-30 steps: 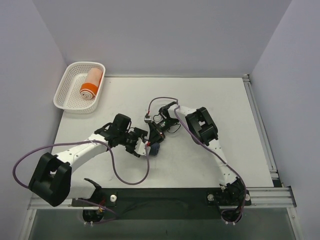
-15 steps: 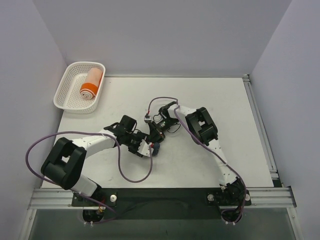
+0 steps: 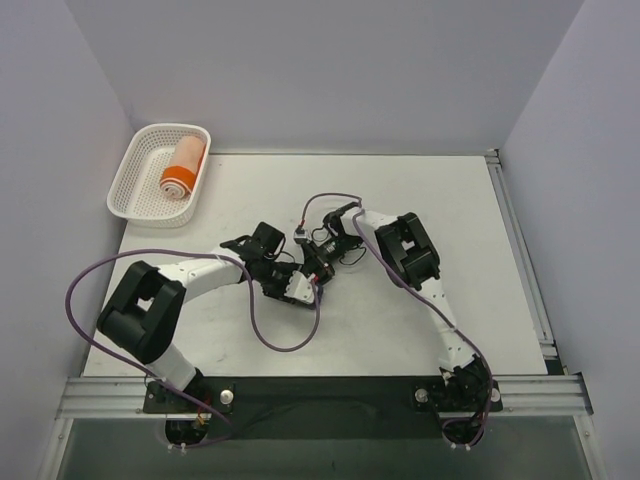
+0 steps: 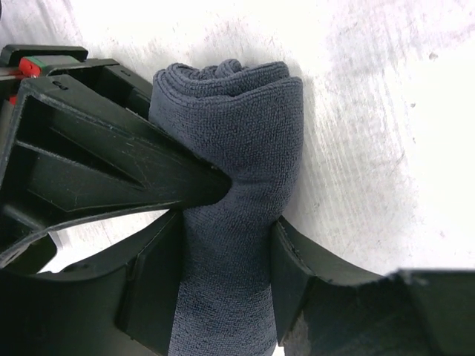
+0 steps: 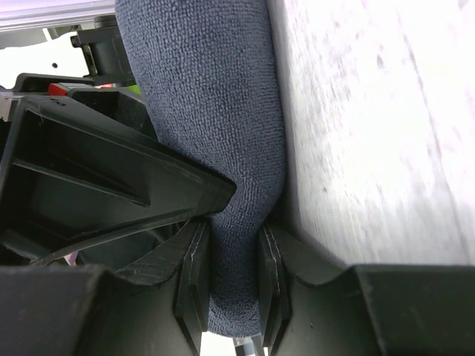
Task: Roll the towels
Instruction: Roll the towel, then place the rolled towel into the container
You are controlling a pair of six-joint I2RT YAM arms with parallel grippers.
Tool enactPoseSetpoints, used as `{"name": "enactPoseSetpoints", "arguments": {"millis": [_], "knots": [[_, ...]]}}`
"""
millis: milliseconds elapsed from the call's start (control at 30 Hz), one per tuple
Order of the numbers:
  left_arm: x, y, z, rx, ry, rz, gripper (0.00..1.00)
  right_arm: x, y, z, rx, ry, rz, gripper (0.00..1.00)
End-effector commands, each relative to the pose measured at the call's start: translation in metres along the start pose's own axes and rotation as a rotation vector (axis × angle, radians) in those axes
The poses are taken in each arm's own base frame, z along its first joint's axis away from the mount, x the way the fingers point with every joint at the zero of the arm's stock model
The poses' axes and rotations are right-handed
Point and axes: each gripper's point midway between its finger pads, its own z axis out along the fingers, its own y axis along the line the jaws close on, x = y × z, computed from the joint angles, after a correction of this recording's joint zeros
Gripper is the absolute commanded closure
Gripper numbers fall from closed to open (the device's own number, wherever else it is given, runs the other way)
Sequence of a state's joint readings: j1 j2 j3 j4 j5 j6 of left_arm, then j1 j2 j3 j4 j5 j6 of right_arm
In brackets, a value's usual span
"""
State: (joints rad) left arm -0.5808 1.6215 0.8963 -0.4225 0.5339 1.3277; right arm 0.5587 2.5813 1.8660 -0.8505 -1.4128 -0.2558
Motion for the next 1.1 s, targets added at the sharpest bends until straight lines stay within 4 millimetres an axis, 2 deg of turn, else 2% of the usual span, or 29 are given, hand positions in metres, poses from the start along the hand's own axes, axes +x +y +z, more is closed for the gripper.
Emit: {"name": "enactPoseSetpoints", "arguments": {"millis": [0,67,100,167,233,267,333,367,400,467,500,600,633,700,733,767,833,867,933,967,1000,1067], "knots": [[0.018,-0.035,0.004,0.112,0.100,-0.121,0.71,0.025,-0.047,-0.008,0.187,0.055,0.021,0.76],[0.019,-0.043,-0.001,0.131,0.122,-0.147,0.79,0.018,-0.032,-0.022,0.201,0.021,-0.006,0.64],[0.020,-0.046,-0.004,0.133,0.134,-0.158,0.84,0.016,-0.029,-0.032,0.205,-0.004,-0.005,0.55],[0.021,-0.043,-0.011,0.106,0.159,-0.193,0.91,0.010,-0.015,-0.047,0.228,-0.040,-0.033,0.47],[0.020,-0.042,-0.017,0.090,0.174,-0.224,0.94,0.006,-0.011,-0.068,0.244,-0.088,-0.034,0.41],[0.019,-0.041,-0.020,0.080,0.177,-0.232,0.96,0.004,-0.004,-0.077,0.252,-0.112,-0.047,0.31],[0.016,-0.038,-0.026,0.057,0.183,-0.264,1.00,0.004,-0.001,-0.096,0.259,-0.157,-0.031,0.28],[0.016,-0.035,-0.029,0.045,0.191,-0.280,1.00,0.003,0.007,-0.104,0.265,-0.181,-0.046,0.18],[0.012,-0.028,-0.032,0.027,0.189,-0.294,1.00,0.004,0.011,-0.110,0.264,-0.197,-0.045,0.17],[0.010,-0.027,-0.039,0.019,0.191,-0.378,1.00,0.009,0.020,-0.129,0.282,-0.241,-0.048,0.14],[0.003,-0.015,-0.046,-0.009,0.178,-0.438,1.00,0.012,0.022,-0.136,0.295,-0.255,-0.049,0.01],[-0.001,0.011,-0.066,-0.058,0.124,-0.592,1.00,0.021,0.032,-0.156,0.317,-0.309,-0.054,0.00],[-0.003,0.031,-0.085,-0.087,0.076,-0.699,1.00,0.025,0.035,-0.159,0.317,-0.320,-0.050,0.00],[0.001,0.042,-0.101,-0.092,0.035,-0.857,1.00,0.035,0.039,-0.167,0.321,-0.348,-0.037,0.00],[-0.005,0.053,-0.112,-0.095,-0.029,-0.899,1.00,0.038,0.040,-0.170,0.326,-0.355,-0.045,0.00],[0.004,0.075,-0.139,-0.171,-0.064,-0.939,1.00,0.041,0.043,-0.177,0.346,-0.371,-0.056,0.00],[0.012,0.091,-0.159,-0.211,-0.096,-1.029,1.00,0.047,0.044,-0.180,0.361,-0.378,-0.049,0.00],[0.025,0.114,-0.189,-0.308,-0.114,-1.046,1.00,0.048,0.048,-0.182,0.364,-0.387,-0.055,0.00],[0.052,0.132,-0.211,-0.394,-0.104,-1.135,1.00,0.050,0.051,-0.186,0.364,-0.402,-0.055,0.00],[0.055,0.158,-0.242,-0.491,-0.128,-1.112,1.00,0.050,0.052,-0.188,0.367,-0.409,-0.060,0.00],[0.081,0.165,-0.271,-0.578,-0.132,-1.181,1.00,0.050,0.053,-0.190,0.369,-0.413,-0.064,0.00],[0.117,0.186,-0.298,-0.681,-0.120,-1.243,1.00,0.049,0.052,-0.191,0.371,-0.414,-0.065,0.00]]}}
